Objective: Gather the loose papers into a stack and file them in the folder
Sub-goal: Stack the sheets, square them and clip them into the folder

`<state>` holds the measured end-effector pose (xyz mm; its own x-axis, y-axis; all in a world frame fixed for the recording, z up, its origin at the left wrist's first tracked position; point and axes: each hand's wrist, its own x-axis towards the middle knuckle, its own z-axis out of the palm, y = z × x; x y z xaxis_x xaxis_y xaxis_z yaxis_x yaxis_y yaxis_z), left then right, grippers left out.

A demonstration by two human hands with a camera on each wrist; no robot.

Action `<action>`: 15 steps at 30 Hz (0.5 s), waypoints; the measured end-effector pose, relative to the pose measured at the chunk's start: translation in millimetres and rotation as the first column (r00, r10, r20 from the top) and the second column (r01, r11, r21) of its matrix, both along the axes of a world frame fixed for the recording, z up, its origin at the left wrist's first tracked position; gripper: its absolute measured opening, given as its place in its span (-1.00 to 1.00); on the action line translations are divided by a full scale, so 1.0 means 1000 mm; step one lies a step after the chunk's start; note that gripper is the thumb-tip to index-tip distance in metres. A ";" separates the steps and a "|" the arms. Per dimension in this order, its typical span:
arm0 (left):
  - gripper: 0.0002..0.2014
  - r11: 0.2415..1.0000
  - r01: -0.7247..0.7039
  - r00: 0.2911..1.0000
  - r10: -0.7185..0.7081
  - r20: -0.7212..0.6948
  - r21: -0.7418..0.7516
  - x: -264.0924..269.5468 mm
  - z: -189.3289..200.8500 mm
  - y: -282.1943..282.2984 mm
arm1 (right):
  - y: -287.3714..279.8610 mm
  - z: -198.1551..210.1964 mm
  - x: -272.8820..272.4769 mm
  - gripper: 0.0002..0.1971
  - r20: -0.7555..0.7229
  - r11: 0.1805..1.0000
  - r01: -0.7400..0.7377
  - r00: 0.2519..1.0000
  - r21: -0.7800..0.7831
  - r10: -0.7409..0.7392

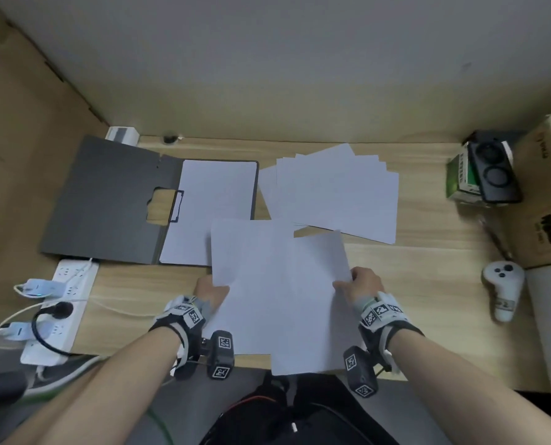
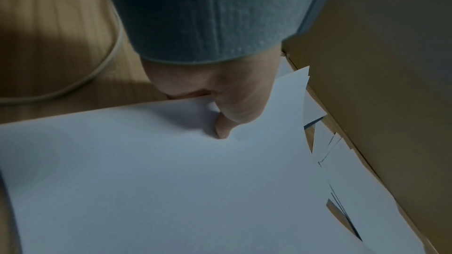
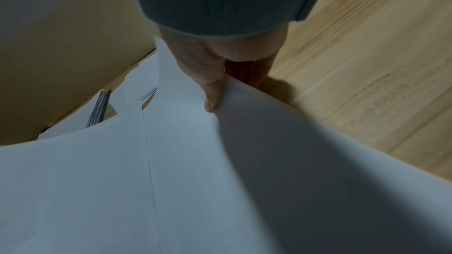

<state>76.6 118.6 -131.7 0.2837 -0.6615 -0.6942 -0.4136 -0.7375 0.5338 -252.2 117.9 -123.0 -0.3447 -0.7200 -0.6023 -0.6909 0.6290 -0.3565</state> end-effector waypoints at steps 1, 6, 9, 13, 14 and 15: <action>-0.85 1.000 0.019 1.000 -0.019 0.014 0.009 -0.001 0.000 -0.003 | 0.001 0.002 -0.003 -0.75 0.015 1.000 0.023 1.000 -0.019 -0.023; -0.71 0.992 0.125 0.989 -0.126 0.074 0.021 -0.014 0.006 -0.018 | 0.003 0.004 -0.032 -0.73 0.052 0.987 0.089 0.995 -0.130 -0.083; -0.71 0.990 0.138 0.982 -0.139 0.127 0.016 -0.024 0.016 -0.029 | -0.002 0.018 -0.051 -0.82 0.037 0.974 0.124 0.992 -0.191 -0.119; -0.66 0.978 0.197 0.970 -0.204 0.135 0.063 -0.029 0.019 -0.037 | -0.011 0.033 -0.072 -0.86 0.025 0.946 0.197 0.980 -0.258 -0.197; -0.70 0.974 0.215 0.963 -0.225 0.147 0.076 -0.028 0.019 -0.038 | -0.014 0.036 -0.075 -0.83 0.026 0.938 0.220 0.975 -0.269 -0.221; -0.79 0.966 0.240 0.956 -0.252 0.150 0.092 -0.028 0.021 -0.038 | -0.016 0.040 -0.078 -0.80 0.025 0.928 0.239 0.970 -0.286 -0.242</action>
